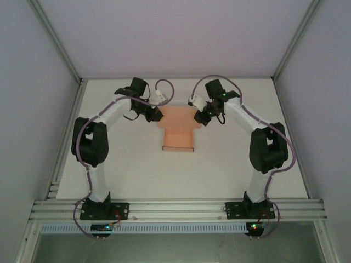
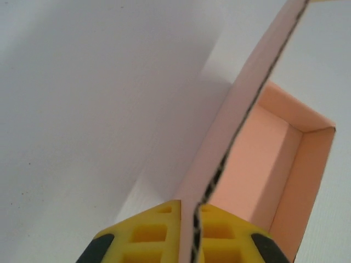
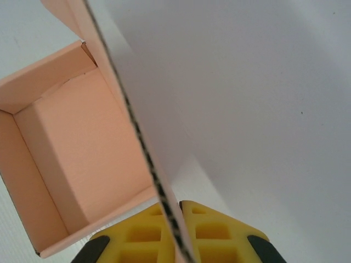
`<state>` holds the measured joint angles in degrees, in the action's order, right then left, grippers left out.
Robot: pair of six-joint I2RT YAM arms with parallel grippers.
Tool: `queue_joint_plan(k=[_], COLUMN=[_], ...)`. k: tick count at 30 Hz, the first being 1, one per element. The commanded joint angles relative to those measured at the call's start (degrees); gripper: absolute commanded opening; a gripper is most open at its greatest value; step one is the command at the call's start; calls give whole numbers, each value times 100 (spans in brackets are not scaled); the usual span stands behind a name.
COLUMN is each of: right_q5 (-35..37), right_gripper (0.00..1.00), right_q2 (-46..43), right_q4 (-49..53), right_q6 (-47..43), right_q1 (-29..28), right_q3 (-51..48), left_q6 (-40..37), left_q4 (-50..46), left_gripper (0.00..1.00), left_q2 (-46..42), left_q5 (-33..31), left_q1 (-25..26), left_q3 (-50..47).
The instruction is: Assemble paper box
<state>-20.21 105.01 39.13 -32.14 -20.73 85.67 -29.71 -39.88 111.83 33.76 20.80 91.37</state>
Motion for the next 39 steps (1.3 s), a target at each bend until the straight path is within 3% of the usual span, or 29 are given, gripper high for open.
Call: queue_joint_plan(k=[1,3,8,12,17,21,29,34,39], right_q5=[476,891,2735,3161,3512,3636,3788,3938,3868], right_gripper=[3,3,3,3,0,0,0,1,3], right_q2=[13,-65,-250,-244,-175,-23,81,126,316], right_q4=[-82,-343,-919,-1268,-2244,-2662,-3017,-3547,-3413], right_q6=[354,909,2743,4318,5626,6014,6995,7575,7800], right_q1=[-62,-121,-493,-631,-828,-1046,-1161,-1141,-1199], right_q3=[112,117,93,55,-182,-126,-533,-822,-587], left_q6=[579,1073,2675,4113,5388,6349,7522,7473,7318], left_q4=[201,512,686,1064,1789,2157,3130,3255,3238], left_gripper=[0,0,0,0,0,0,0,0,0], left_q2=[-86,-135,-194,-314,-449,-469,-445,-285,-278], left_q5=[-956,-1648,-3060,-3852,-3838,-3761,-3614,-3807,-3990], left_q1=[232,360,652,900,1006,1015,1045,1204,1320], left_q3=[70,4,174,18,-355,-463,-849,-1022,-1163])
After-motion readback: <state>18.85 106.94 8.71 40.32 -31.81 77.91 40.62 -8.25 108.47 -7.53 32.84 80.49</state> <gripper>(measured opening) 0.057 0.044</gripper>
